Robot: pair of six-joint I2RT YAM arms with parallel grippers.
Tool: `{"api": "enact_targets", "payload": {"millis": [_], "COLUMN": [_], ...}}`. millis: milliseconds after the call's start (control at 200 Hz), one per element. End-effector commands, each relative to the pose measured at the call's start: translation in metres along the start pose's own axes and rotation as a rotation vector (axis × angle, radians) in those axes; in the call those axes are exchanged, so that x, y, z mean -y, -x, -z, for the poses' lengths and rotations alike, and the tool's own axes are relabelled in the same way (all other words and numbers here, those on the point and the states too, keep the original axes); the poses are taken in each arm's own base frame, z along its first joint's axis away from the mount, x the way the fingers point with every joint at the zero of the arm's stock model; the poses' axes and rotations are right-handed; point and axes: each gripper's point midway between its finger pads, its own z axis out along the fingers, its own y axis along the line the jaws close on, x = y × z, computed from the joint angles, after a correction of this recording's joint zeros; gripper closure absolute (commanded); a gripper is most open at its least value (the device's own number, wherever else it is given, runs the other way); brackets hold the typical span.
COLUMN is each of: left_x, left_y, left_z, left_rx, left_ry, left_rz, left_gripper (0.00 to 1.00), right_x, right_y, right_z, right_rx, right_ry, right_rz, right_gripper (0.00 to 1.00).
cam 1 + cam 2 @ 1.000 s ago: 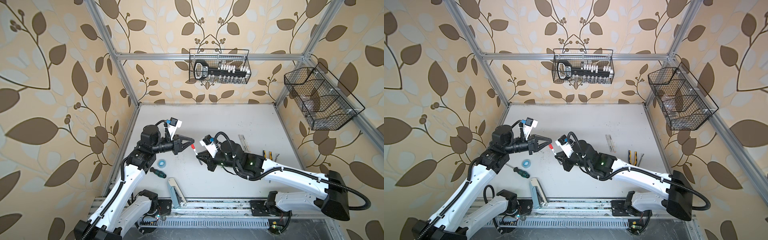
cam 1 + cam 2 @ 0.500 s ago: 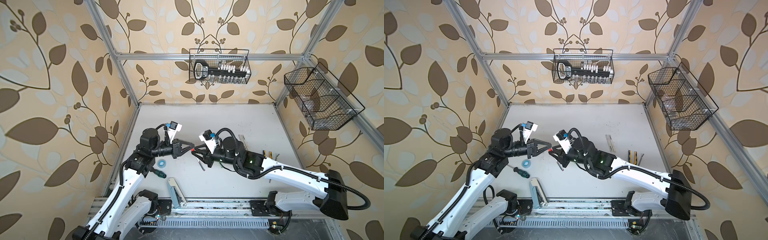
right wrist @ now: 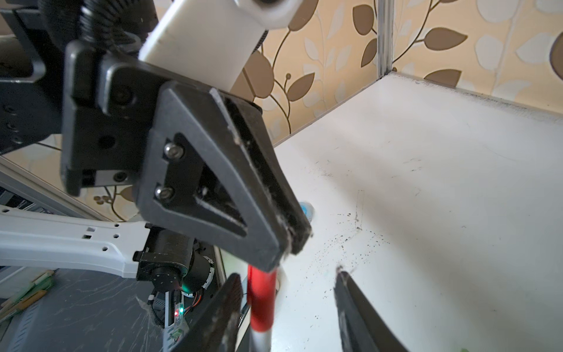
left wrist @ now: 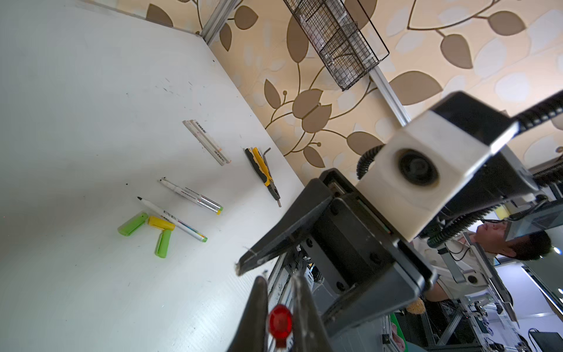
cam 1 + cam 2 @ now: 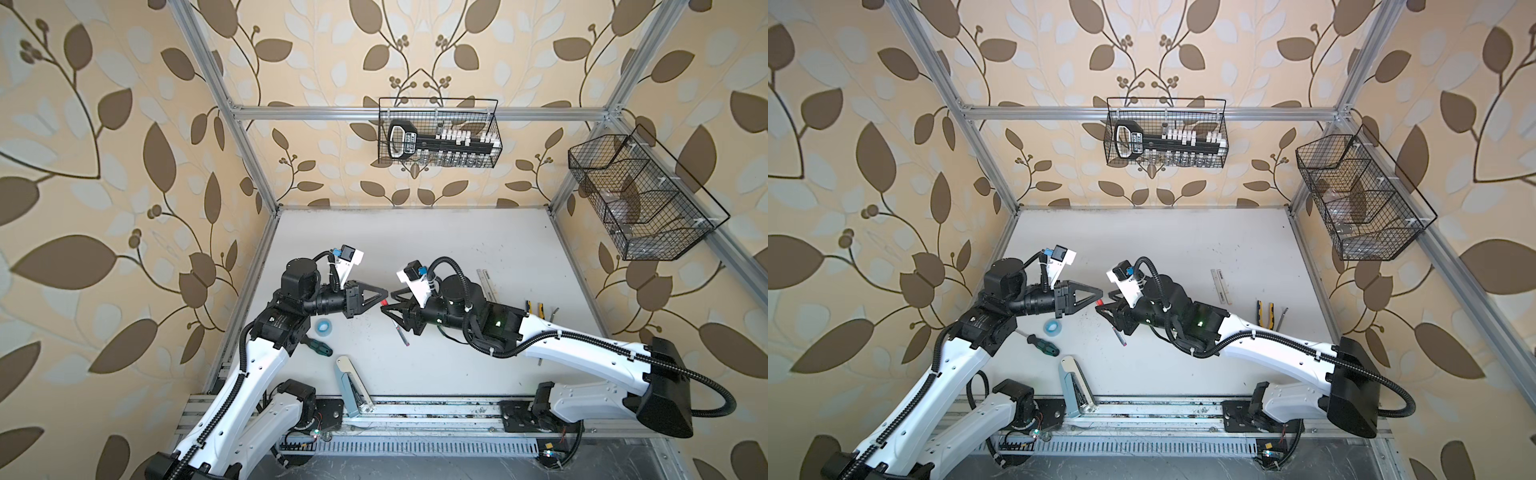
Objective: Insert the pens into the pen caps
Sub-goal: 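Push the pen tip up into the red cap held by the left gripper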
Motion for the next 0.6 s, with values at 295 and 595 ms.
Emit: {"api": "enact_targets", "payload": {"millis": [295, 595], "left_x": [-0.003, 0.000], "left_y": [0.014, 0.010], "left_z": [0.011, 0.009], "left_rx": [0.080, 0.055], "left_ry": [0.048, 0.012], "left_rz": [-0.041, -0.038], "left_gripper": [1.00, 1.00], "right_x": [0.003, -0.002], "right_y": [-0.032, -0.022], "right_z": [-0.004, -0.014], "right_rx": [-0.087, -0.085], "right_ry": [-0.023, -0.013], "right_rz": [-0.022, -0.030], "right_gripper": [0.64, 1.00]}}
